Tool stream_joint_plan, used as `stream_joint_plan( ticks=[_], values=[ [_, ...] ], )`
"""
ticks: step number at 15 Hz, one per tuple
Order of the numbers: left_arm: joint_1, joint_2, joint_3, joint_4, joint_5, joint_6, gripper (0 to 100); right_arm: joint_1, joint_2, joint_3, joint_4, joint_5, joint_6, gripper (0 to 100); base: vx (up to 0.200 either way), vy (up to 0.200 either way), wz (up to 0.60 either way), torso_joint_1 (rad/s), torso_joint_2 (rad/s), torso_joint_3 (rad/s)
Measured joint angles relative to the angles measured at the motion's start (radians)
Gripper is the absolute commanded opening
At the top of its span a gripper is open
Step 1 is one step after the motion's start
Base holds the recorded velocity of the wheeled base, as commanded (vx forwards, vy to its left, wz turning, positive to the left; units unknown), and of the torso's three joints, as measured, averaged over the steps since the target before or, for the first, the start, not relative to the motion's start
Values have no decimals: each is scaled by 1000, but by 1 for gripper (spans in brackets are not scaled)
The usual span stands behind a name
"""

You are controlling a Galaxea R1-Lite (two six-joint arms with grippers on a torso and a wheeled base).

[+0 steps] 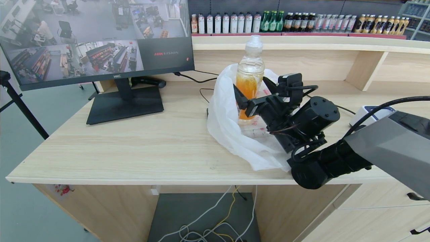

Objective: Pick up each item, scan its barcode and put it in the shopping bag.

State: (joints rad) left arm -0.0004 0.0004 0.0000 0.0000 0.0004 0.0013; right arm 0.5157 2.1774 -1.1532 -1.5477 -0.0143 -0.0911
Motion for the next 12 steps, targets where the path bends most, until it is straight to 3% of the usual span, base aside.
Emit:
stream_joint_plan(
  ticks=[5, 12],
  values=[
    [0, 0, 0, 0, 0, 0, 100, 10, -166, 182, -21, -1, 0, 100, 0, 0, 0, 0, 0, 0],
    [0, 0, 0, 0, 0, 0, 100, 11, -478, 607, -23, 3, -4, 100, 0, 0, 0, 0, 0, 0]
  ],
)
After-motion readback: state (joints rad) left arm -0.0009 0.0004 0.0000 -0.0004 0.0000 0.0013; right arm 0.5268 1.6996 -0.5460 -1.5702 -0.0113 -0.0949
